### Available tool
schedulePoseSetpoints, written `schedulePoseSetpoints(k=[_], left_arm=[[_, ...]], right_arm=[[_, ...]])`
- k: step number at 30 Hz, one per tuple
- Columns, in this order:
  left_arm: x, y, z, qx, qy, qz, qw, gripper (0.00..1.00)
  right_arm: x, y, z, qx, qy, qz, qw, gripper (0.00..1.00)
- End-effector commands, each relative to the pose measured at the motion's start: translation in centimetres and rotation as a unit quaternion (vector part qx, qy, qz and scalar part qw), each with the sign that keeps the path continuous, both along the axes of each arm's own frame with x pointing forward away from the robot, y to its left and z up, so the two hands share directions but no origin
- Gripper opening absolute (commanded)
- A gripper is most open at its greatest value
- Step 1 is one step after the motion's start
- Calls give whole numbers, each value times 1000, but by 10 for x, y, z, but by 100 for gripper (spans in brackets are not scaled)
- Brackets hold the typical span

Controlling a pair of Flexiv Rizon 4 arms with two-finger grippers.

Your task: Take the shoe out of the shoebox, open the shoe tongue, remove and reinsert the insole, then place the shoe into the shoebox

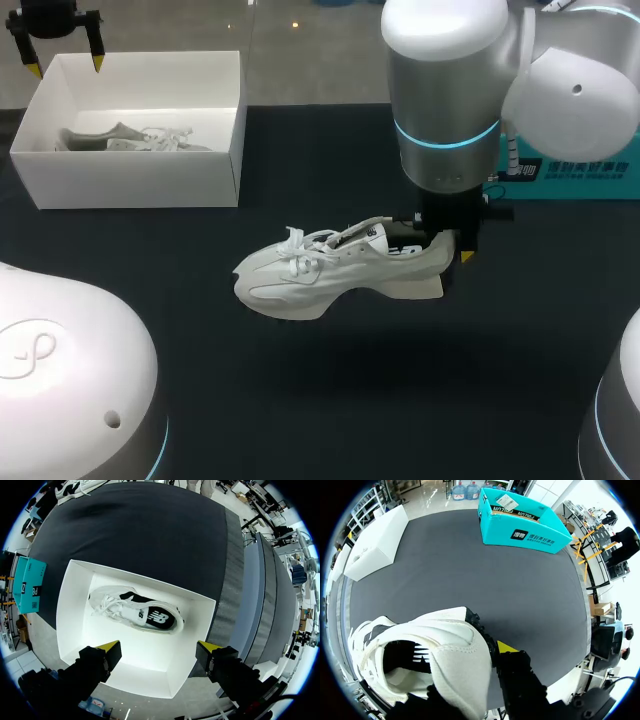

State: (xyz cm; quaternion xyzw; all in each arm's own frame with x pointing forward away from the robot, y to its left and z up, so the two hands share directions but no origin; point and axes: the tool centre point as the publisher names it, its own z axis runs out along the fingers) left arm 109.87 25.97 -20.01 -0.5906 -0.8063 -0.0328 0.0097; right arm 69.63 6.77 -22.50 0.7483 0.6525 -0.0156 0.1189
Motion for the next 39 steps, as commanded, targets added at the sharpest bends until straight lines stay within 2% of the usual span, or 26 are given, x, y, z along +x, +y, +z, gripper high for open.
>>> schedulePoseSetpoints(k=[1, 10, 13, 16, 19, 22, 27, 34, 39], left_arm=[[0, 0, 0, 1, 0, 0, 1000, 100], [0, 0, 0, 1, 0, 0, 1000, 100], [0, 0, 0, 1, 0, 0, 1000, 100], [0, 0, 0, 1, 0, 0, 1000, 100], [0, 0, 0, 1, 0, 0, 1000, 100], [0, 0, 0, 1, 0, 0, 1000, 100], [0, 0, 0, 1, 0, 0, 1000, 100], [0, 0, 0, 1, 0, 0, 1000, 100], [0, 0, 0, 1, 0, 0, 1000, 100]], right_arm=[[0, 0, 0, 1, 0, 0, 1000, 0], [0, 0, 0, 1, 0, 0, 1000, 0], [5, 4, -19, 2, -1, 3, 1000, 0], [1, 8, -43, 11, -4, 6, 1000, 0], [-2, 12, -71, 0, 13, 9, 1000, 0], [-5, 12, -97, 14, 28, 14, 999, 0], [-5, 13, -130, 17, 48, 16, 999, 0], [5, 16, -162, 11, 56, 28, 998, 0], [10, 16, -176, -2, 60, 19, 998, 0]])
